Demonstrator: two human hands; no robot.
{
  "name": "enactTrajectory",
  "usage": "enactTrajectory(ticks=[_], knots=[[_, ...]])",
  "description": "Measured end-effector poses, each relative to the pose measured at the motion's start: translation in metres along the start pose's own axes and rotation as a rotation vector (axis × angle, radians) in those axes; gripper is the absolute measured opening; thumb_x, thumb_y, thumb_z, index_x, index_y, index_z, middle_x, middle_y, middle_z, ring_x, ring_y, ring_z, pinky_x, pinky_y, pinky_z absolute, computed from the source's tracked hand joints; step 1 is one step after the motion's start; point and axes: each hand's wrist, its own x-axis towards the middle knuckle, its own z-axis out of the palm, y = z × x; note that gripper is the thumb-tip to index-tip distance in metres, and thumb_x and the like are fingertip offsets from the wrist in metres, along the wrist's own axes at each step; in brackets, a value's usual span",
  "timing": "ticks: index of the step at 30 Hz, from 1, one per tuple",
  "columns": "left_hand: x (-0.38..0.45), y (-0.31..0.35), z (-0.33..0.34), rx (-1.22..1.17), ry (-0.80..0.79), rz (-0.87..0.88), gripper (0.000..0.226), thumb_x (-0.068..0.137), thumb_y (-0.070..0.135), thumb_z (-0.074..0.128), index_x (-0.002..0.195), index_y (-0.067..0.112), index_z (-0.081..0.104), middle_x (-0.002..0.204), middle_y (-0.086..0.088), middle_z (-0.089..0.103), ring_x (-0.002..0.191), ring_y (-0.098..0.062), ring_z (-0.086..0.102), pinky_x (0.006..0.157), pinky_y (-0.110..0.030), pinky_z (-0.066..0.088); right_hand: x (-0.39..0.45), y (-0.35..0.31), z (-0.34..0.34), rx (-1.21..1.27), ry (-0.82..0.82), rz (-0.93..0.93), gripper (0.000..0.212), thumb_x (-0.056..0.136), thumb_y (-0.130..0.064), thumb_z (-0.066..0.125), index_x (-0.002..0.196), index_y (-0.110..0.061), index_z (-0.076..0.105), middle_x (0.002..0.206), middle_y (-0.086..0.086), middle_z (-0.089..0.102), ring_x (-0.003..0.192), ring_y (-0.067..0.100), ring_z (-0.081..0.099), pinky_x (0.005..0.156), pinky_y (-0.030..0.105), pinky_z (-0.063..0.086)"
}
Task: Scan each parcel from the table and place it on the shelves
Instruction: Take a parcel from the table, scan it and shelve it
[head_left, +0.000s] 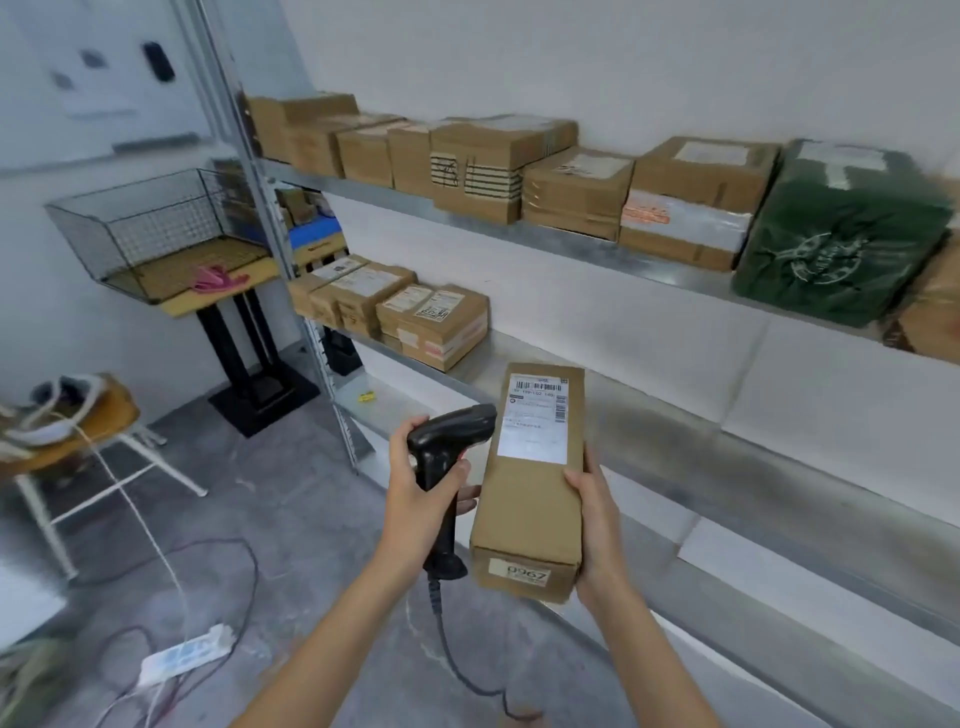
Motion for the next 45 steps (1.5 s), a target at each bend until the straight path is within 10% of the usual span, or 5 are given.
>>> enactTrajectory(ticks=[20,26,34,39,45], knots=[[0.234,-0.060,-0.022,0.137,0.088,0.025,0.056,0.095,-0.003,0.065,0.133,0.031,0.041,0.121,0.006,0.058,0.105,-0.040,0.068,0.081,-0.043,0.062,0.247,0.040,0.100,-0.001,-0.051,0.036,0.035,0.100,-0.026,0.055,0.133,-0.038,0.061,0.125,0.006,0.070,0.109,0.032,0.069,0.079,0.046,0.061],[0.304,-0.092,-0.004,0.285,0.072,0.079,0.056,0.092,-0.006,0.067,0.129,0.026,0.041,0.116,0.020,0.056,0.104,0.013,0.056,0.089,-0.010,0.045,0.323,0.056,0.104,-0.042,0.076,0.057,0.039,0.099,-0.021,0.055,0.135,-0.036,0.059,0.122,0.005,0.072,0.103,0.026,0.071,0.072,0.034,0.060],[0.342,-0.130,-0.003,0.255,0.108,0.014,0.052,0.095,-0.002,0.066,0.133,0.022,0.040,0.118,0.020,0.053,0.103,0.013,0.053,0.092,-0.014,0.045,0.363,0.087,0.122,-0.219,0.222,0.040,0.051,0.104,-0.030,0.050,0.154,-0.030,0.038,0.145,-0.003,0.055,0.122,0.015,0.060,0.098,0.035,0.054],[0.333,-0.115,-0.012,0.255,0.195,0.076,0.059,0.094,-0.004,0.066,0.130,0.037,0.041,0.108,0.041,0.053,0.100,0.007,0.058,0.085,-0.013,0.048,0.386,0.056,0.114,-0.772,0.095,-0.177,0.064,0.104,-0.030,0.053,0.160,-0.023,0.023,0.166,-0.001,0.023,0.153,0.017,0.020,0.125,0.035,0.015],[0.295,-0.110,-0.017,0.240,0.105,0.115,0.063,0.093,-0.005,0.066,0.128,0.042,0.044,0.116,0.031,0.054,0.107,-0.003,0.060,0.086,-0.010,0.046,0.434,-0.019,0.110,-2.068,-0.795,-0.523,0.088,0.094,-0.001,0.054,0.161,-0.035,0.006,0.170,-0.001,-0.003,0.157,0.029,-0.004,0.127,0.049,0.002]])
